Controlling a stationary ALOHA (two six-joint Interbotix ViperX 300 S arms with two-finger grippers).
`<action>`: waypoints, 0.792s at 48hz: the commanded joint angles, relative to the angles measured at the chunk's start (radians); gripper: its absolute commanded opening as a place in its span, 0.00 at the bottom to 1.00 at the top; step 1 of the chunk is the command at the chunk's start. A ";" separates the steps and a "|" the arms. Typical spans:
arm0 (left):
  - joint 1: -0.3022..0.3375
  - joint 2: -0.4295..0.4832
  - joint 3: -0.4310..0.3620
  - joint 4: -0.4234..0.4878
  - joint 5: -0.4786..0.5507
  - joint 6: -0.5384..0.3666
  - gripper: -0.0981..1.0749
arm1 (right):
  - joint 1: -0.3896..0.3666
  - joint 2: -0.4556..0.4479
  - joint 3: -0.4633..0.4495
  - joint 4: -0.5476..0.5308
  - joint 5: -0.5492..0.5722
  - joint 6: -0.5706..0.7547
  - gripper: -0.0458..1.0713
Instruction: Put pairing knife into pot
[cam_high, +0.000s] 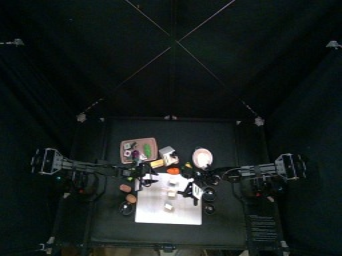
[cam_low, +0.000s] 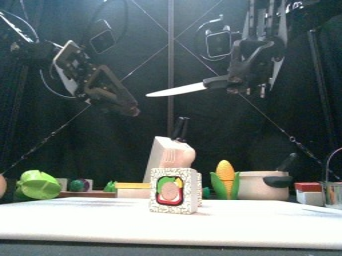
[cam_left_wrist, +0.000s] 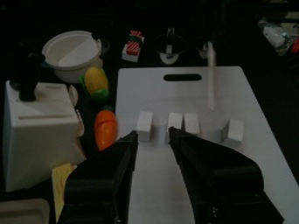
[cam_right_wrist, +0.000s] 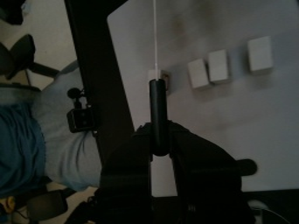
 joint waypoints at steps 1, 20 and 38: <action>0.002 -0.044 0.012 0.002 -0.011 -0.002 0.72 | -0.029 -0.046 -0.034 0.012 0.028 -0.002 0.32; -0.003 -0.092 0.066 0.002 -0.066 -0.002 0.72 | -0.160 -0.114 -0.123 -0.189 0.370 0.370 0.33; -0.003 -0.091 0.081 0.000 -0.066 -0.002 0.72 | -0.224 -0.170 -0.175 -0.454 0.581 0.581 0.33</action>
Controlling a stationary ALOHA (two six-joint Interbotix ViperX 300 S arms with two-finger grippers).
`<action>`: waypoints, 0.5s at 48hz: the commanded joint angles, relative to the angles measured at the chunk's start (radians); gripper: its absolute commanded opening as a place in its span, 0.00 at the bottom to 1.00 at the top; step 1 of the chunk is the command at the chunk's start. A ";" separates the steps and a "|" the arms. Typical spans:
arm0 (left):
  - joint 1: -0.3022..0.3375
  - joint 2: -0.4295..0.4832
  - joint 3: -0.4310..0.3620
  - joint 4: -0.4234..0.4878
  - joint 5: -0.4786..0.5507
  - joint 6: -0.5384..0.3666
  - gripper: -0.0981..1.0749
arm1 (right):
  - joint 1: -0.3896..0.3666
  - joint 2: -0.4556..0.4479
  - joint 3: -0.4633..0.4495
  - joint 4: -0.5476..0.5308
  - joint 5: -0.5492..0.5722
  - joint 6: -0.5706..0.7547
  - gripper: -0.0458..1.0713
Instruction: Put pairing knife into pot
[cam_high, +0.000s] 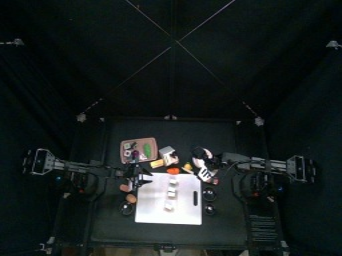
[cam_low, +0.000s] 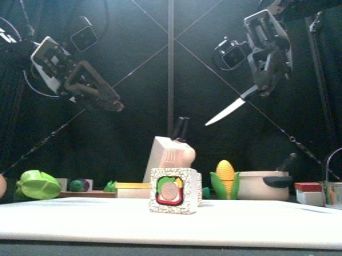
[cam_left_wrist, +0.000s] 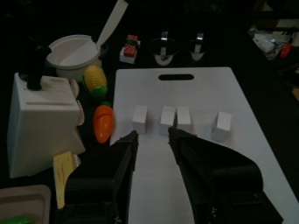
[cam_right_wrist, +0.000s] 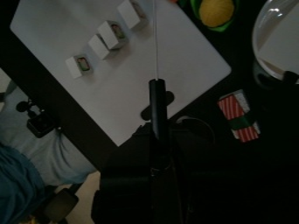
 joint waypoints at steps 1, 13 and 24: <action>-0.002 -0.005 -0.011 0.002 -0.009 0.002 0.72 | -0.041 -0.041 -0.025 -0.005 0.006 0.003 0.33; -0.002 0.000 -0.009 0.002 -0.009 0.002 0.72 | -0.156 -0.044 0.003 -0.002 0.069 0.003 0.33; -0.002 0.006 -0.009 0.002 -0.009 0.002 0.72 | -0.261 -0.015 0.061 -0.031 0.130 -0.005 0.33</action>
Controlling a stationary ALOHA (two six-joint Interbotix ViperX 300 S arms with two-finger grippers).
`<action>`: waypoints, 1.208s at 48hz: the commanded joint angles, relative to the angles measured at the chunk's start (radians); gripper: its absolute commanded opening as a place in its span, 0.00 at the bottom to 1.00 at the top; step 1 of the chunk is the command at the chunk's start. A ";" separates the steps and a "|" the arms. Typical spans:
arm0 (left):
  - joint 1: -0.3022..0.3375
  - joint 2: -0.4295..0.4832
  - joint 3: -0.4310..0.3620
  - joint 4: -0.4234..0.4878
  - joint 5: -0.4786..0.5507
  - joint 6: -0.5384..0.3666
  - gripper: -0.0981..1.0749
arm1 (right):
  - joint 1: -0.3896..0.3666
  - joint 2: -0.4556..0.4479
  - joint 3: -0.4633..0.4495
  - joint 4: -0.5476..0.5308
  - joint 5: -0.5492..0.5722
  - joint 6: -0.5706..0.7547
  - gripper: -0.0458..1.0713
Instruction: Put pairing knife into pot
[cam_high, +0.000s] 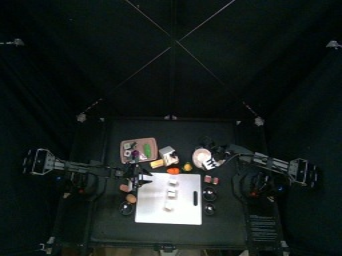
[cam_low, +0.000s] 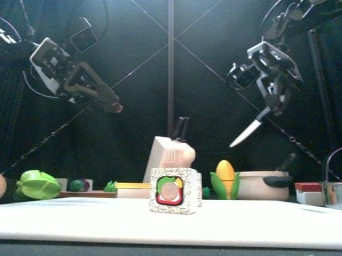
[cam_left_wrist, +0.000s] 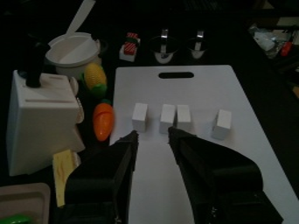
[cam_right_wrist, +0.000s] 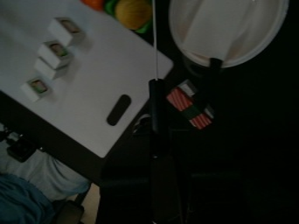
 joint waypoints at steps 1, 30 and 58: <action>-0.002 0.002 -0.012 0.002 -0.009 0.002 0.72 | -0.040 0.003 0.006 -0.018 0.014 -0.003 0.33; -0.002 0.038 -0.018 0.002 -0.012 0.002 0.72 | -0.074 0.147 -0.003 -0.169 0.023 -0.009 0.38; 0.000 0.046 -0.018 0.002 -0.012 0.003 0.72 | -0.034 0.152 -0.003 -0.173 -0.028 0.003 0.73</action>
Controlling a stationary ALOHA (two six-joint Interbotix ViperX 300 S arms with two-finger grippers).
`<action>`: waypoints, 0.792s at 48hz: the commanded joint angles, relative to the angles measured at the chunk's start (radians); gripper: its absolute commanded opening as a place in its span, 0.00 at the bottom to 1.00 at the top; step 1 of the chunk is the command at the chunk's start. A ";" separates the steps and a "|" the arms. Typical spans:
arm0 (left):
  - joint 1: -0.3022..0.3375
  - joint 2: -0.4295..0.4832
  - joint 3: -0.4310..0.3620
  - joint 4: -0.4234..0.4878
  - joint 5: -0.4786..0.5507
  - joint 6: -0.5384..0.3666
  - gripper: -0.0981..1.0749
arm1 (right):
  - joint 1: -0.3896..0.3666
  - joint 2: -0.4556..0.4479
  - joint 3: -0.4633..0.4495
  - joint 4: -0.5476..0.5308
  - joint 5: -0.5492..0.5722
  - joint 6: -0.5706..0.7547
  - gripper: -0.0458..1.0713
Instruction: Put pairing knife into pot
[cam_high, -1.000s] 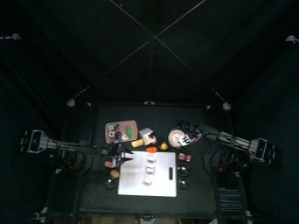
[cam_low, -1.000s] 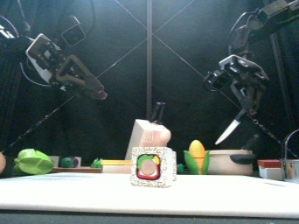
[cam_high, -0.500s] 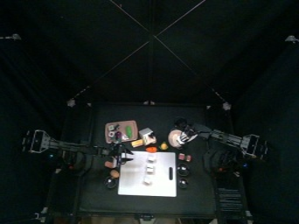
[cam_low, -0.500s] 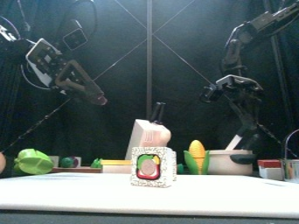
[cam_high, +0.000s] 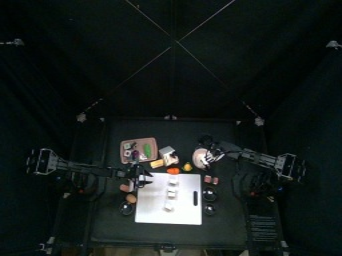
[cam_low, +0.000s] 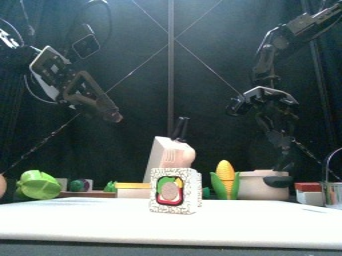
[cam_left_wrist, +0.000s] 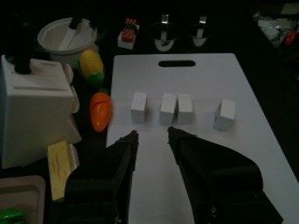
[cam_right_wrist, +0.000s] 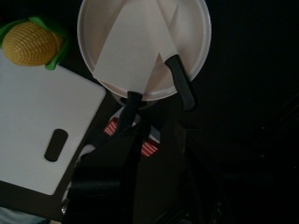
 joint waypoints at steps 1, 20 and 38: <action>-0.002 -0.002 -0.017 0.002 -0.009 0.000 0.72 | 0.006 -0.012 -0.025 -0.002 -0.005 0.002 0.73; -0.002 -0.002 -0.012 0.002 -0.008 0.000 0.72 | 0.075 -0.011 -0.006 0.000 -0.015 0.002 0.74; 0.000 0.018 -0.002 0.002 -0.006 0.000 0.72 | 0.097 -0.097 0.005 -0.052 -0.071 -0.014 0.73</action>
